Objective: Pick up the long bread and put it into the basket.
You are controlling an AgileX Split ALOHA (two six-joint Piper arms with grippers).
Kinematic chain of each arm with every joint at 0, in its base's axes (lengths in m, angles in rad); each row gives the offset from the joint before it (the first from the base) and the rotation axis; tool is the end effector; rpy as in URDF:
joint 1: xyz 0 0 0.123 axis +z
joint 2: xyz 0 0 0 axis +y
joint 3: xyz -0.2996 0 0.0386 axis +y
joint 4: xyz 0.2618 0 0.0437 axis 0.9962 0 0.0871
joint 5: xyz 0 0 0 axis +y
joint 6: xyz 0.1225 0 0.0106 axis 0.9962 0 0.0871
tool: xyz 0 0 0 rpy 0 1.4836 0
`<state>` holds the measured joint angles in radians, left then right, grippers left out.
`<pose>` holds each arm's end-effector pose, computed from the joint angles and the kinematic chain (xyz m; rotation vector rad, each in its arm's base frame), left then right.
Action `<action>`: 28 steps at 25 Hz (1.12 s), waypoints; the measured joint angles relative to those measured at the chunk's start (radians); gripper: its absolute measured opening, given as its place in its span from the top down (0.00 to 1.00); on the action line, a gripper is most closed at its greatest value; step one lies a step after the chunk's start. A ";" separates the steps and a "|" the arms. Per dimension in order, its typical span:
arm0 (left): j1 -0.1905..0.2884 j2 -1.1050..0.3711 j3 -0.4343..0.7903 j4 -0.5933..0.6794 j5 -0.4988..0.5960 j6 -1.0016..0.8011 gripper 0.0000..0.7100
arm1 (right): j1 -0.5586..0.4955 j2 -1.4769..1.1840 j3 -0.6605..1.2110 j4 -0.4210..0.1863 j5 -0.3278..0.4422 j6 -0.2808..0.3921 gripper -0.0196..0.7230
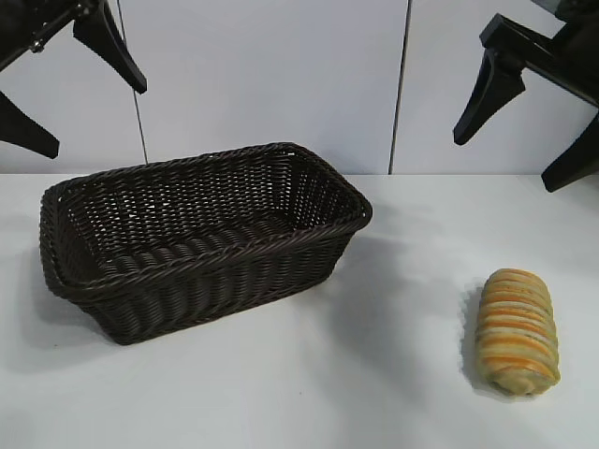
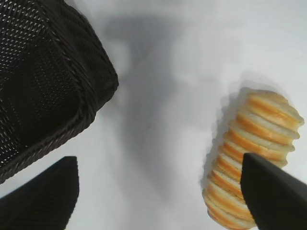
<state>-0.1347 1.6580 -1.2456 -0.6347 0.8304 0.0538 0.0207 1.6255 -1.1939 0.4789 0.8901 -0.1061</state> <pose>0.3664 -0.1040 0.2574 -0.1982 2.6506 -0.7793 0.3541 0.0514 0.2442 0.1573 2.7349 0.5666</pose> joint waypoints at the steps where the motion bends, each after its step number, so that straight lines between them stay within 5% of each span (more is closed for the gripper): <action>1: 0.000 0.000 0.000 0.000 0.000 0.000 0.02 | 0.000 0.000 0.000 0.000 0.000 0.000 0.10; 20: 0.000 0.000 0.000 0.000 -0.004 0.001 0.02 | 0.000 0.000 0.000 0.000 0.001 0.000 0.10; 28: 0.000 0.000 0.000 -0.003 -0.126 0.001 0.02 | 0.000 0.000 0.000 0.000 0.004 0.000 0.10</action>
<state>-0.1347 1.6580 -1.2456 -0.6372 0.7042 0.0547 0.0207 1.6255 -1.1939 0.4789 0.8943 -0.1061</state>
